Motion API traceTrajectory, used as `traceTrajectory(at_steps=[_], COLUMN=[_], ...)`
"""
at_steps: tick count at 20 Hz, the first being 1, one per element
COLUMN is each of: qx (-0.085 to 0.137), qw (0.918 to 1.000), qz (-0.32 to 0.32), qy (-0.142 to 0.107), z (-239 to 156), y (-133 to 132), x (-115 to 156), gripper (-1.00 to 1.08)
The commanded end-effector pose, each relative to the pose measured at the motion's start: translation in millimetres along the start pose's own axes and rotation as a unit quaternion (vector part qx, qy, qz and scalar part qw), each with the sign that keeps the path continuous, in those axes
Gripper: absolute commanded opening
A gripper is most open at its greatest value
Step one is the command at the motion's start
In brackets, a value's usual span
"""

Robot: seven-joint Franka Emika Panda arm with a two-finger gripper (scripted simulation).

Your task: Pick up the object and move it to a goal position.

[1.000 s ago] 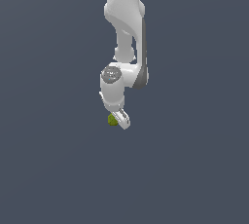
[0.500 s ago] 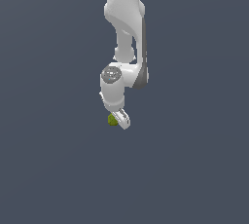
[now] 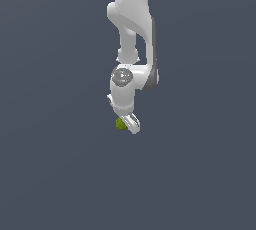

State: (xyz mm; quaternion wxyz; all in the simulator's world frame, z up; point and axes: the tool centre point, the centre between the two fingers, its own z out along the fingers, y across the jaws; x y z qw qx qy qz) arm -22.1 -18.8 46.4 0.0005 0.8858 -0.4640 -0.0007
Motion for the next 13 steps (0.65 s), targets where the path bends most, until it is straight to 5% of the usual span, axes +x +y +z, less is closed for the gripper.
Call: traceTrajectory(at_steps=[1, 13], qx=[0.001, 0.001], qw=[1.0000, 1.0000], qz=[-0.001, -0.001], qy=[0.001, 0.001], z=[-4.9, -13.2], y=[-15.1, -47.9], x=[-11.1, -34.2], gripper=[-1.00, -1.00])
